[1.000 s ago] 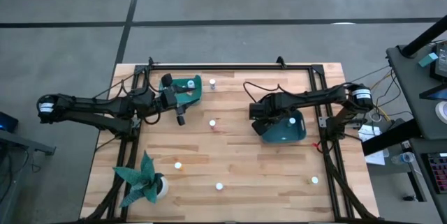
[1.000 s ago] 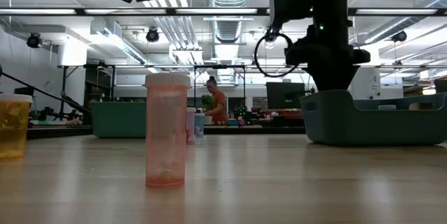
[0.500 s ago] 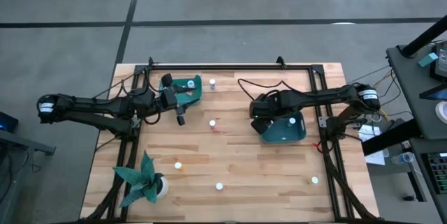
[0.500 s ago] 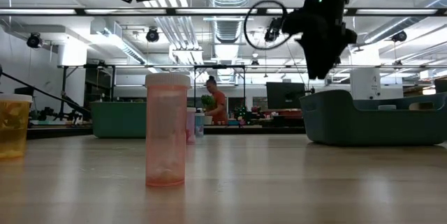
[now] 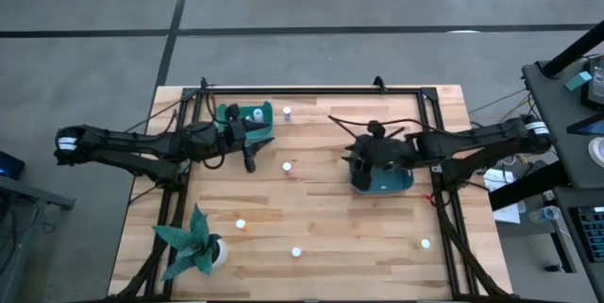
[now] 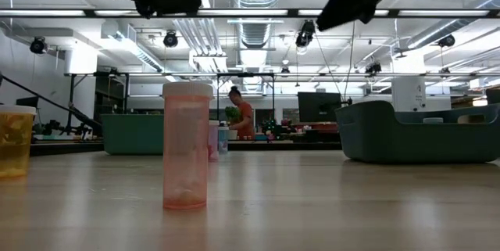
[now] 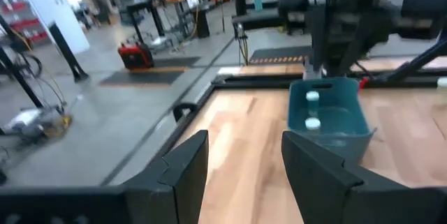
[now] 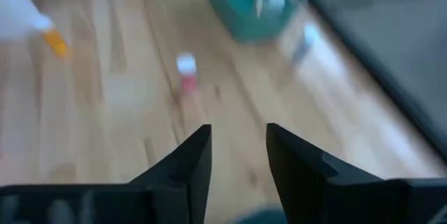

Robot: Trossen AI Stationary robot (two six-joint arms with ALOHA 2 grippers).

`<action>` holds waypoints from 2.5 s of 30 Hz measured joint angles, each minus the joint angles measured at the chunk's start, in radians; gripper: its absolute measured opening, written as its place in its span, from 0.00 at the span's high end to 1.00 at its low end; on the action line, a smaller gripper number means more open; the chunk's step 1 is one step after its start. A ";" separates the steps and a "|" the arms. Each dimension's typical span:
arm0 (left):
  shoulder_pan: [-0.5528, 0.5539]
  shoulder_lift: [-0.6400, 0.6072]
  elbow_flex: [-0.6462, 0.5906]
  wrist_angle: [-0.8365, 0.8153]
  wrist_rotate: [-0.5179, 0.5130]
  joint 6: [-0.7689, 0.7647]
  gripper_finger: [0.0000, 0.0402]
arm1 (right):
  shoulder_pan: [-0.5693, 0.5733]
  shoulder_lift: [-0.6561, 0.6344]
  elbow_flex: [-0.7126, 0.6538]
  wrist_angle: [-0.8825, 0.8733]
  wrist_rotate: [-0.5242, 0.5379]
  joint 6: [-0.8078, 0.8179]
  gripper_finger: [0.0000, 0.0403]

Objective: Pick and place medicine bottles into bin by pill shape (circle, oval)
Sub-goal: Put the pink capsule bottle into the green bin

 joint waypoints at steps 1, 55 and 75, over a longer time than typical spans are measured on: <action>0.000 0.012 0.000 0.000 0.000 -0.017 0.59 | 0.000 -0.027 -0.037 0.069 -0.001 -0.044 0.69; -0.024 0.735 0.738 -1.097 0.151 -0.353 0.59 | -0.002 -0.613 -0.592 0.678 -0.166 -0.530 0.75; -0.025 0.854 0.737 -1.043 0.160 -0.228 0.32 | -0.002 -0.612 -0.592 0.678 -0.165 -0.539 0.75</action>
